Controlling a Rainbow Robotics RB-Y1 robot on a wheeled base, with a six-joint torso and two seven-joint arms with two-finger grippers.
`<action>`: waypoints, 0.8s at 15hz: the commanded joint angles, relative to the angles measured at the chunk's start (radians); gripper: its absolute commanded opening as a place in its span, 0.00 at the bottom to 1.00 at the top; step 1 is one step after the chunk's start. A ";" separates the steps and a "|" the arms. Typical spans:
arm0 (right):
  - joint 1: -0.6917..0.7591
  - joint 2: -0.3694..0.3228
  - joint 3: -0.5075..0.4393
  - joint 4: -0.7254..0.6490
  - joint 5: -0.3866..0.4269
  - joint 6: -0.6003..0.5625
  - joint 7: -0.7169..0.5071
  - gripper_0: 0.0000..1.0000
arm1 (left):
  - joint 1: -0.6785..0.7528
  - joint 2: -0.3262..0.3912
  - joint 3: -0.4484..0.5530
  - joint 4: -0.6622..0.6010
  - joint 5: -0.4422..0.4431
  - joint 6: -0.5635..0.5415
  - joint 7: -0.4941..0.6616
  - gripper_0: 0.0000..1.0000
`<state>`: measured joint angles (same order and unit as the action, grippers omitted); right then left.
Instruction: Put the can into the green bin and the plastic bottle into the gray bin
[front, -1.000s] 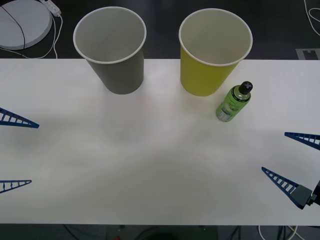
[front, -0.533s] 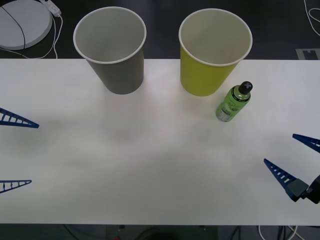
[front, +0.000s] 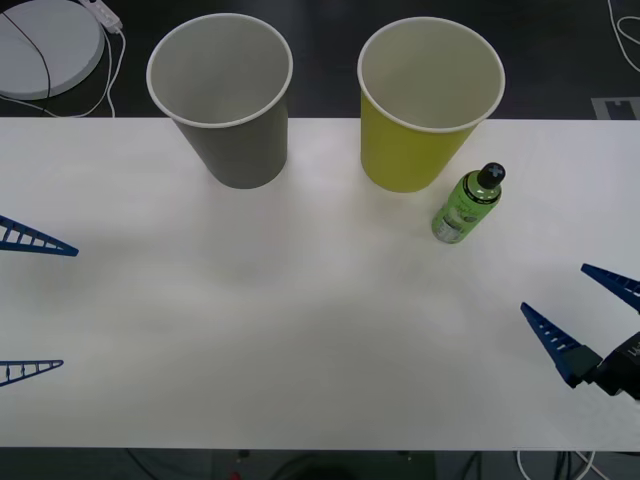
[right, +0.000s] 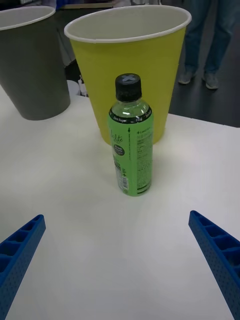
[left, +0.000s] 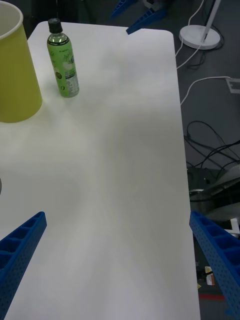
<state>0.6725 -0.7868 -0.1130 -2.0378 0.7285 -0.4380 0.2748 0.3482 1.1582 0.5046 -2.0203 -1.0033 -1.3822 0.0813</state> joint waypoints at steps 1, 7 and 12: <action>-0.039 0.023 0.023 0.025 0.002 0.013 0.007 1.00 | 0.000 0.000 0.000 0.000 0.000 0.000 0.000 1.00; -0.110 0.075 0.070 0.067 0.054 0.041 0.023 1.00 | 0.000 0.000 0.000 0.000 0.000 0.000 0.000 1.00; -0.194 0.153 0.116 0.143 0.062 0.047 0.043 1.00 | 0.000 0.000 0.000 0.000 0.000 0.000 0.000 1.00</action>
<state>0.4879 -0.6435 0.0000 -1.9032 0.7897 -0.3911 0.3137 0.3482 1.1582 0.5047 -2.0202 -1.0033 -1.3822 0.0813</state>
